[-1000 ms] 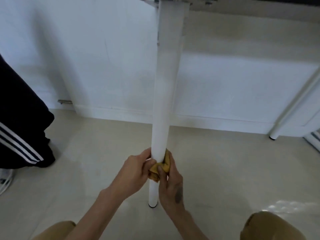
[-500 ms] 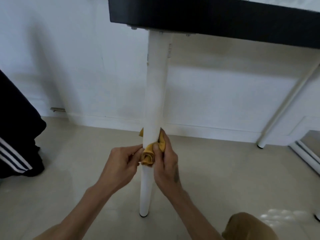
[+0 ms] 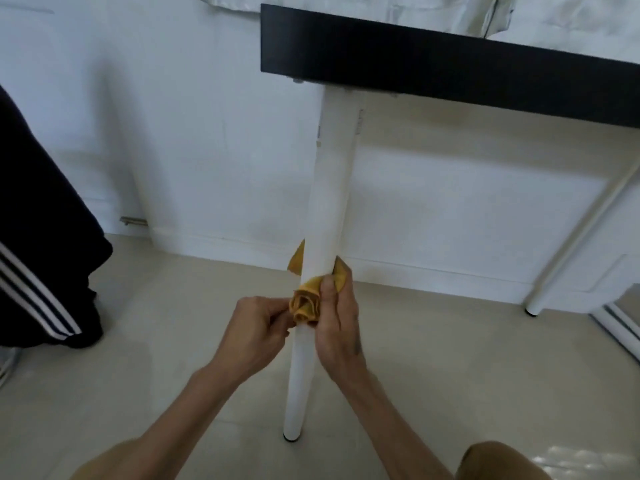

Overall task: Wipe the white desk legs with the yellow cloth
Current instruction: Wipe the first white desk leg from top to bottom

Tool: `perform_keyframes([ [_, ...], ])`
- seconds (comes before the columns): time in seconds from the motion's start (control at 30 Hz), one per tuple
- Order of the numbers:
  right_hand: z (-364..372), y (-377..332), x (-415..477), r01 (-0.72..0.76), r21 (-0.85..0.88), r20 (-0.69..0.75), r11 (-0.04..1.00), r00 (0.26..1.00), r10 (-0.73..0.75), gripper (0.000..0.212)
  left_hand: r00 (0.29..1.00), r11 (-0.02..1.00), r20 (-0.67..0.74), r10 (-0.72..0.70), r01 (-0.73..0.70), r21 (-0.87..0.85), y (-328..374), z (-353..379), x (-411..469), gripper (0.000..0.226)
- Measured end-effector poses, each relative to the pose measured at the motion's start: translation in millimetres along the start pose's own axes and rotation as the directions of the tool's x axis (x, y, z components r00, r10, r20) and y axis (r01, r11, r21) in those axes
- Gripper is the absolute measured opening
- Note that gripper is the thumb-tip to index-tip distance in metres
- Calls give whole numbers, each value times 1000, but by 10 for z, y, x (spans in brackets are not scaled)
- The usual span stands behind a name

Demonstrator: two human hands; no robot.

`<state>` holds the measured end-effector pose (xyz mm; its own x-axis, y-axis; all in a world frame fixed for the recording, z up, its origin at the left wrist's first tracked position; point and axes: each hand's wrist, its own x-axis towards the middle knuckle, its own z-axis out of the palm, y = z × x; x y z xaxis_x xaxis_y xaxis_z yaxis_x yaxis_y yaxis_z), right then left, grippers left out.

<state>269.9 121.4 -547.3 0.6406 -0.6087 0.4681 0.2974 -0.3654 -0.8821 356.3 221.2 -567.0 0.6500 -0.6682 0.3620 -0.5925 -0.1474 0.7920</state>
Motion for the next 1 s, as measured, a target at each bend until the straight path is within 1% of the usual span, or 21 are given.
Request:
perform_keyframes([
  [0.1,37,-453,435,131,-37,-34,991,991,-132,43,1000,1000,4,-24,24,-10,46,-42,6,17],
  [0.17,3,-553,544,188,-50,-24,981,982,-190,47,1000,1000,11,-15,15,10,111,-78,4,22],
  [0.2,-21,-532,523,193,-56,-9,980,981,-194,48,1000,999,1,8,-8,35,162,-107,11,20],
  [0.27,-78,-385,396,167,-73,32,983,986,-165,47,992,997,-96,77,-74,33,333,-191,44,16],
  [0.3,-106,-280,307,140,-71,46,988,989,-137,47,981,994,-162,109,-112,-9,447,-233,77,21],
  [0.33,-129,-196,236,118,-66,63,991,992,-114,46,963,986,-228,146,-162,-50,580,-285,131,30],
  [0.4,-147,-170,154,72,-53,84,996,994,-68,44,927,959,-295,233,-269,-87,814,-379,236,45],
  [0.47,-126,-345,257,77,-31,80,997,994,-75,47,894,936,-304,329,-352,-25,930,-439,335,52],
  [0.5,-111,-491,371,112,-29,65,993,992,-110,50,881,924,-297,369,-383,13,952,-457,369,54],
  [0.57,-74,-844,649,201,-37,22,979,979,-200,51,874,915,-279,397,-401,44,927,-470,395,51],
  [0.63,-63,-1102,904,262,-45,-1,964,965,-263,41,875,914,-272,400,-402,51,908,-473,405,44],
  [0.67,-55,-1172,947,264,-31,-7,964,965,-264,36,875,912,-266,405,-406,57,900,-468,412,44],
  [0.73,-44,-1151,889,238,-17,-14,971,971,-239,40,870,907,-262,418,-417,62,885,-438,405,42],
  [0.8,-30,-991,775,208,-9,-21,978,978,-208,40,864,901,-266,429,-430,56,867,-408,402,36],
  [0.83,-24,-919,730,181,11,-34,983,983,-181,44,861,898,-266,434,-436,55,862,-399,408,35],
  [0.93,-16,-878,693,57,51,1,997,998,-58,81,856,903,-296,424,-425,66,822,-387,425,37],
  [0.97,-32,-907,715,42,39,8,998,999,-42,87,852,904,-311,422,-421,73,808,-370,433,34],
  [1.0,-42,-967,736,39,33,7,999,999,-40,86,847,906,-329,418,-417,77,799,-355,425,29],
])
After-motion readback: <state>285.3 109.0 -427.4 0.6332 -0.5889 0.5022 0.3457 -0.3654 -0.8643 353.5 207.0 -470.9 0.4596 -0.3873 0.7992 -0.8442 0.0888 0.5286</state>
